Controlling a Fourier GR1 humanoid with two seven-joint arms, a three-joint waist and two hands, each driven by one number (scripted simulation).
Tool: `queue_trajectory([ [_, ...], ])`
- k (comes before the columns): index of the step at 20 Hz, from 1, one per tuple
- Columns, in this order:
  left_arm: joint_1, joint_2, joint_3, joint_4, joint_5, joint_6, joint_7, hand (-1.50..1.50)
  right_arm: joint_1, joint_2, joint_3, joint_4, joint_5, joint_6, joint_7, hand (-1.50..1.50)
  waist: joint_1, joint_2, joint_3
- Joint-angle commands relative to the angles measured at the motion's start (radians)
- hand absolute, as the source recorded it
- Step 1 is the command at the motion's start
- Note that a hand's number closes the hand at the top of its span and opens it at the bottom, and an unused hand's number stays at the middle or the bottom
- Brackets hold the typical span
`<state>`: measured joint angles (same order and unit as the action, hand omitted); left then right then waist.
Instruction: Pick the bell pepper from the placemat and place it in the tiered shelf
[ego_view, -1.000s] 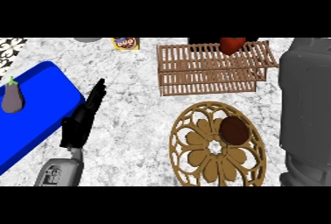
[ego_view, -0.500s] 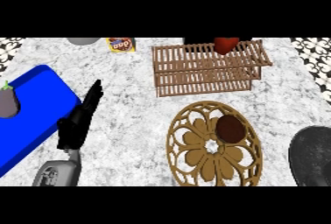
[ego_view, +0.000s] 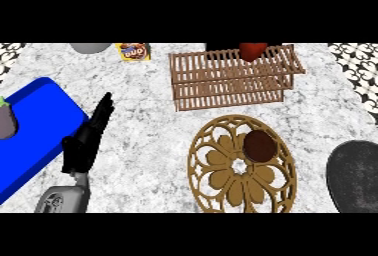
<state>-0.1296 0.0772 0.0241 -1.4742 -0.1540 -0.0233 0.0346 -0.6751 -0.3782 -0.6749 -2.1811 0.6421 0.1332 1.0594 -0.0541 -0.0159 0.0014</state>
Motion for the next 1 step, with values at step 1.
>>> queue_trajectory([
  [1,0.003,0.004,-0.009,-0.071,0.004,-0.006,0.061,0.0,0.103,-0.055,-0.155,-0.121,-0.222,0.188,0.108,-1.5,0.001,-0.005,0.001],
])
